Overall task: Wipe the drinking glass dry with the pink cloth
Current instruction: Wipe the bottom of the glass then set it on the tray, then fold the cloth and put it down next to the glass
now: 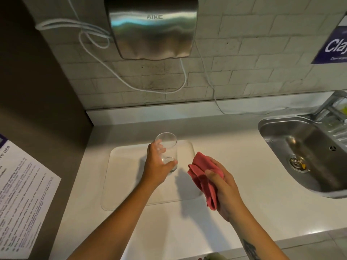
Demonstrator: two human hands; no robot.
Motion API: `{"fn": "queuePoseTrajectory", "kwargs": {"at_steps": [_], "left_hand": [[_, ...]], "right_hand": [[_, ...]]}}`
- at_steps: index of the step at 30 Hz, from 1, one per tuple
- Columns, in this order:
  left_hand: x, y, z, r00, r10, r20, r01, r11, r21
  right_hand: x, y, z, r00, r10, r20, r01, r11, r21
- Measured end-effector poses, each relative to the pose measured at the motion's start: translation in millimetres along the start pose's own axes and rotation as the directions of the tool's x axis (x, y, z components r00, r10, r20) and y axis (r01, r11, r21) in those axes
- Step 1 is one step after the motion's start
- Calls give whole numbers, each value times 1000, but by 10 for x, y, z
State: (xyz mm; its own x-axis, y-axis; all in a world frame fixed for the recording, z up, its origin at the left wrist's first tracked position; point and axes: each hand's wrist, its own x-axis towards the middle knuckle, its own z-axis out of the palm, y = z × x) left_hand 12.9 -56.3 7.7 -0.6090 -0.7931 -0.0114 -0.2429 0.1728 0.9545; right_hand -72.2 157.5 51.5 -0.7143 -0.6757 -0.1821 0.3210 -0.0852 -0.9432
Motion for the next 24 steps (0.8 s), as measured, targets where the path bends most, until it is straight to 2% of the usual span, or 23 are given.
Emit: {"fn": "queuePoseTrajectory", "kwargs": {"at_steps": [7, 12, 14, 15, 17, 18, 19, 20, 21, 22, 23, 24], "left_hand": [[66, -344, 335, 1000, -13, -10, 14, 994, 113], [42, -328, 410, 999, -31, -21, 34, 988, 148], [-62, -201, 419, 992, -48, -118, 73, 975, 211], [-154, -114, 432, 973, -40, -226, 90, 972, 215], [-409, 89, 507, 887, 27, -461, 53, 986, 160], [-545, 213, 553, 861, 23, -509, 31, 995, 98], [-665, 362, 601, 880, -31, -474, 27, 1000, -15], [-750, 527, 659, 928, -130, -350, 77, 984, -160], [-808, 672, 727, 962, -216, -165, 167, 949, -269], [-840, 801, 789, 969, -246, 17, 238, 917, -320], [-851, 910, 845, 964, -224, 141, 260, 906, -334], [-849, 1003, 889, 959, -196, 205, 258, 903, -344]], "right_hand": [[6, -53, -210, 1000, 15, 16, -16, 1000, 27], [66, -129, -378, 999, 37, 21, -38, 998, 52], [89, -175, -439, 999, 27, 42, -28, 999, 18], [102, -193, -473, 998, 10, 59, -8, 1000, -28], [131, -230, -529, 992, -48, 116, 69, 980, -186], [143, -249, -538, 983, -83, 164, 127, 952, -277], [154, -264, -535, 970, -109, 216, 182, 918, -353], [170, -267, -532, 956, -131, 261, 233, 882, -410], [192, -260, -529, 941, -152, 302, 283, 844, -456], [212, -251, -519, 923, -172, 345, 336, 799, -499], [231, -243, -505, 899, -185, 396, 390, 748, -536], [244, -233, -491, 874, -188, 448, 442, 692, -572]]}}
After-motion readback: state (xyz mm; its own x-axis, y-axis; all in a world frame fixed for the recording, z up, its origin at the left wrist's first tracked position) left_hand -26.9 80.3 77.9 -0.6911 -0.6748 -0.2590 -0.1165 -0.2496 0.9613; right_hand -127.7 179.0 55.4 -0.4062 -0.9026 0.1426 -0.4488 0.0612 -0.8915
